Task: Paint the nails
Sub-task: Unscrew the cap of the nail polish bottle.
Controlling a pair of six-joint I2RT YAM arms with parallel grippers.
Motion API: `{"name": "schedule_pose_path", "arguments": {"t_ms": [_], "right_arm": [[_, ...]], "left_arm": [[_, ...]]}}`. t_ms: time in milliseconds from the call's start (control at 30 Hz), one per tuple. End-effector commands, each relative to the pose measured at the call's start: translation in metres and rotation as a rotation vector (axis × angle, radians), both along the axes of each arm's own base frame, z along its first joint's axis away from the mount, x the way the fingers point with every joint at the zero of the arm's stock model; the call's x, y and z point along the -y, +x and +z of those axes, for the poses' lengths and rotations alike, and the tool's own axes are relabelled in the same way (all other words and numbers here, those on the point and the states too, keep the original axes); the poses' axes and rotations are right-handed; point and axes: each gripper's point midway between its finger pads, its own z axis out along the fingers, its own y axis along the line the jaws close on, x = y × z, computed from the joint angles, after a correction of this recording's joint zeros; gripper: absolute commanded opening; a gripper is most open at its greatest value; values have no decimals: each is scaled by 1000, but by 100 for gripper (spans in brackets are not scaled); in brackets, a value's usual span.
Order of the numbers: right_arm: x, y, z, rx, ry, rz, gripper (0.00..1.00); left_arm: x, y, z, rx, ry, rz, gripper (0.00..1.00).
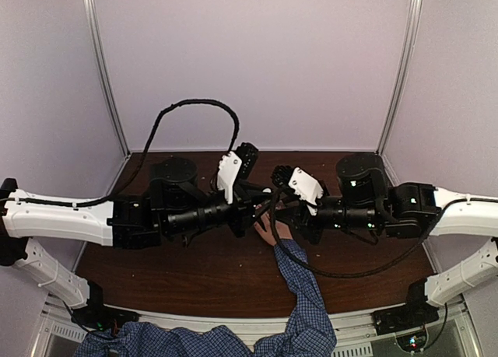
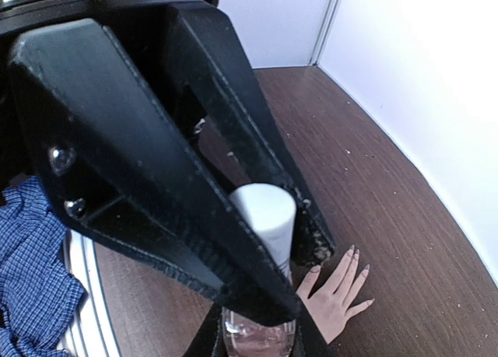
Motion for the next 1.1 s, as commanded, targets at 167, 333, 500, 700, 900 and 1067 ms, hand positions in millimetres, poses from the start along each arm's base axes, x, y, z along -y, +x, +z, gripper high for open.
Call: {"name": "schedule_pose_path", "arguments": {"t_ms": [167,333,500,700,900,1067], "right_arm": [[-13,33,4,35,18,-149,0],[-11,31,2,30,17,-139,0],[-10,21,-3,6,25,-93,0],[-11,-1,-8,-41,40,31,0],[-12,-37,10,-81,115,223,0],[-18,-90,28,-156,179,524,0]], "left_arm": [[-7,40,-13,-75,1,277,0],[-19,39,-7,-72,2,292,11],[-26,21,10,3,-24,187,38],[-32,-12,26,107,-37,-14,62],[-41,-67,40,199,-62,-312,66],[-52,-107,51,293,-122,-524,66]]}}
